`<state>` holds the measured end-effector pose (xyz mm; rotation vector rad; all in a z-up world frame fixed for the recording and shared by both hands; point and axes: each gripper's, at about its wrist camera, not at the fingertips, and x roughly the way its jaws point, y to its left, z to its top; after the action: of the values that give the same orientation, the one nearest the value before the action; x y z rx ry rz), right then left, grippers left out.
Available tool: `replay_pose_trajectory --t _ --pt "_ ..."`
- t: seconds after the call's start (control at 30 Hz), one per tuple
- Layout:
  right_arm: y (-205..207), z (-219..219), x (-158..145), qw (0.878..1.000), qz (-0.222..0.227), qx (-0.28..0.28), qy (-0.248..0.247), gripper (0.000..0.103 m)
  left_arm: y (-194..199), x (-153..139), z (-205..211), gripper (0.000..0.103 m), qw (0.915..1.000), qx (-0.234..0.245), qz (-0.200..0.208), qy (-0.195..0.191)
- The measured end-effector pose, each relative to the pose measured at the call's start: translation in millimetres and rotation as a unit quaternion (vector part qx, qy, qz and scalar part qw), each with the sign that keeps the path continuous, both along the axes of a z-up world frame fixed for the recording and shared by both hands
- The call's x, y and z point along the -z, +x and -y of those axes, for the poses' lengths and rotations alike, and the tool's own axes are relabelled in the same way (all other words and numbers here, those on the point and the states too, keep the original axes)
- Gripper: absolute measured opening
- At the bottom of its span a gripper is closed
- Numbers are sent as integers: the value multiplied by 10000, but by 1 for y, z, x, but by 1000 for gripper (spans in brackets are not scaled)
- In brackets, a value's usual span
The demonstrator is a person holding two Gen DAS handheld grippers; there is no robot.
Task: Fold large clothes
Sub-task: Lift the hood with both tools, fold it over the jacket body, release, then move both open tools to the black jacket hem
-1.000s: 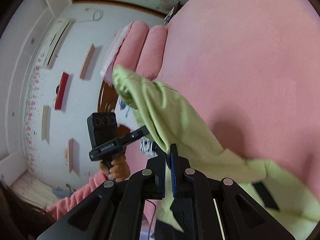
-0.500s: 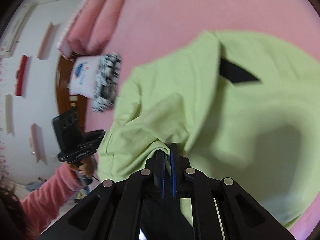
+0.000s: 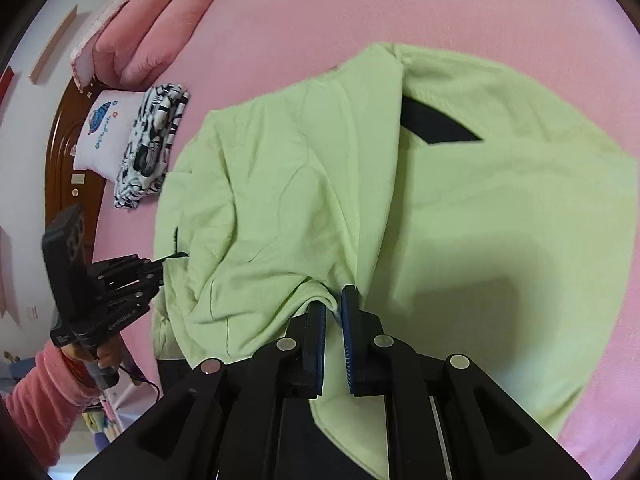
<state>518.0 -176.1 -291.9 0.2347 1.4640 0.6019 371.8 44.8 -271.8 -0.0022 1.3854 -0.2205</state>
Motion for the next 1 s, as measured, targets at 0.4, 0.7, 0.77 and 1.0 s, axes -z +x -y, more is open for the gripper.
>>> replay_pose_trajectory --t 0.4,0.7,0.77,1.0 --pt "-24 24 -55 9977 619 -240 -161 69 -3 -42 -17 39 9962 -669 -43 547" --pt "-62 5 -58 9953 874 398 108 41 -37 -63 -17 51 9876 -1461 401 -414" --pt "-68 -7 -47 9942 892 581 162 25 -37 -61 -5 47 9872 -1377 440 -676" --pt "-84 -51 8 9932 445 960 483 9 -32 -26 32 4 9930 -1034 135 -556"
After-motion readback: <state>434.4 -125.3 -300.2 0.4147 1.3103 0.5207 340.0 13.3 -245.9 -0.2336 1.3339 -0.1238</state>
